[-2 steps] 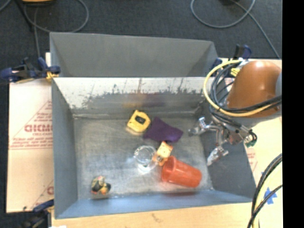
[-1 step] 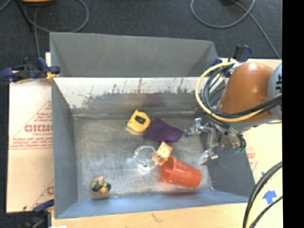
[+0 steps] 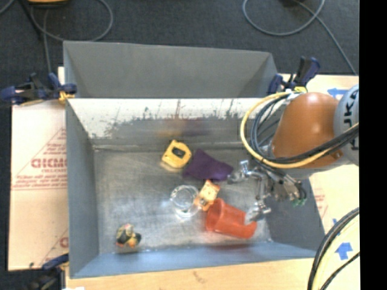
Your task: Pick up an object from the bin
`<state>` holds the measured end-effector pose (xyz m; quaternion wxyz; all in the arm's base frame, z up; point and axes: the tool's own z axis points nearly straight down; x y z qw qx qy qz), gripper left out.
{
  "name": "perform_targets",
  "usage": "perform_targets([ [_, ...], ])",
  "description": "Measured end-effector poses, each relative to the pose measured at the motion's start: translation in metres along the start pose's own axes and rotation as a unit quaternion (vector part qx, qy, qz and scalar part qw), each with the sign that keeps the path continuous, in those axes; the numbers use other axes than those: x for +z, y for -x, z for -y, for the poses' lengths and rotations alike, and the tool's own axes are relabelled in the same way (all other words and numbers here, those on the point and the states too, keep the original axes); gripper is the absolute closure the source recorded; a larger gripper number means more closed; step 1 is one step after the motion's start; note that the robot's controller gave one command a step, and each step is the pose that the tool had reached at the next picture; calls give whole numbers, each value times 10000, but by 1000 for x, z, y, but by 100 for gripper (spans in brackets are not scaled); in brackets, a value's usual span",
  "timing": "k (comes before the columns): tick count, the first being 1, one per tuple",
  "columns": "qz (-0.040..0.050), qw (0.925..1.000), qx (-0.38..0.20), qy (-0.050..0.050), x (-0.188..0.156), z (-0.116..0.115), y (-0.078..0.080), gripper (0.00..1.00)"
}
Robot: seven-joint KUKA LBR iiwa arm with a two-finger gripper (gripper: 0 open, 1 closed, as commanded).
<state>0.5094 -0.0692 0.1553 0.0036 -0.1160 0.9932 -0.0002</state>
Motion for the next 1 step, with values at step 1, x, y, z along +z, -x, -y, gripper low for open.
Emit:
perform_targets([
  [1, -25, 9909, -1343, 5, 16, -13, -10, 0],
])
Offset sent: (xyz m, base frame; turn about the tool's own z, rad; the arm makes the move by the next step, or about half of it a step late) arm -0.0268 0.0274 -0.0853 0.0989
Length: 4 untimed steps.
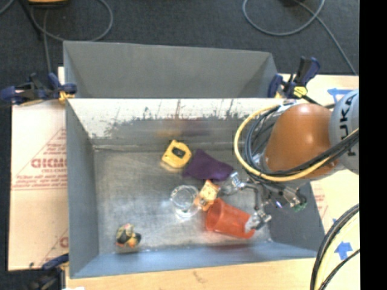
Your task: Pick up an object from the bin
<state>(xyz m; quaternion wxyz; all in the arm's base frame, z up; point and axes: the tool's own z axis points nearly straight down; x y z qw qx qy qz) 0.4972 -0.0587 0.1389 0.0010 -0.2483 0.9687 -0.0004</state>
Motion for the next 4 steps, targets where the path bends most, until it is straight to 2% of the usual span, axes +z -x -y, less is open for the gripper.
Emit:
perform_targets([
  [1, -50, 9833, 1818, 0, 60, -18, -5, 100],
  [2, -50, 9834, 1812, -1, 60, -18, -5, 100],
  [3, -32, 9816, 1909, 7, 22, -17, -5, 100],
  [4, 27, 9661, 2583, -5, -9, -18, -4, 100],
])
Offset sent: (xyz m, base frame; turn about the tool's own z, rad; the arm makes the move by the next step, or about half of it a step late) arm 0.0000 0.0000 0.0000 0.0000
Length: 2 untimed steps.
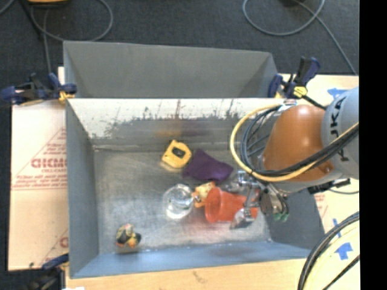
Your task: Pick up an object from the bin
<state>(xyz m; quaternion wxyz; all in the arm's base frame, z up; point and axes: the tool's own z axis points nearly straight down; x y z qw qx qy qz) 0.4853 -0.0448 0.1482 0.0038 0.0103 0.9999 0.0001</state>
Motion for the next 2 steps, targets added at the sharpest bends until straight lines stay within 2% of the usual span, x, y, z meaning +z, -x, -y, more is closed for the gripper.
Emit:
perform_targets([
  [1, -24, 9998, 179, 2, -17, 7, 3, 100],
  [2, -40, 10000, 60, -4, -66, 15, 5, 100],
])
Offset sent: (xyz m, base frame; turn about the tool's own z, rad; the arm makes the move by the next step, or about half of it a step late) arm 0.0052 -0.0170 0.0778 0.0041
